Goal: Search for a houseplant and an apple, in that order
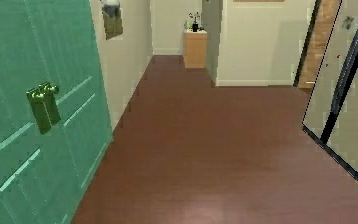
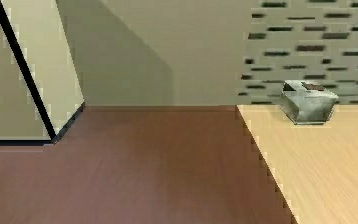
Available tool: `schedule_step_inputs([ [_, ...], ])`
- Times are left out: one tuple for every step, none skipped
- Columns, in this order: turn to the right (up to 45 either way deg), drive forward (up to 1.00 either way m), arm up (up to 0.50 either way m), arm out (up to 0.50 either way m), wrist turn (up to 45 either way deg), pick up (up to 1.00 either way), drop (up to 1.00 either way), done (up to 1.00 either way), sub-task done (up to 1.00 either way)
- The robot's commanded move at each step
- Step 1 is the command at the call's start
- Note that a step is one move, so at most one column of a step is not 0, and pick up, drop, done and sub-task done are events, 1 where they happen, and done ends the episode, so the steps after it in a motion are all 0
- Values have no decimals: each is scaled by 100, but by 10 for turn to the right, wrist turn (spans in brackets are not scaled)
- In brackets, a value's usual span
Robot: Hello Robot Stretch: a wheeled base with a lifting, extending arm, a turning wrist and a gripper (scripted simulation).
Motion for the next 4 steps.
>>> schedule_step_inputs([
  [0, 100, 0, 0, 0, 0, 0, 0, 0],
  [0, 100, 0, 0, 0, 0, 0, 0, 0],
  [0, 100, 0, 0, 0, 0, 0, 0, 0],
  [0, 100, 0, 0, 0, 0, 0, 0, 0],
])
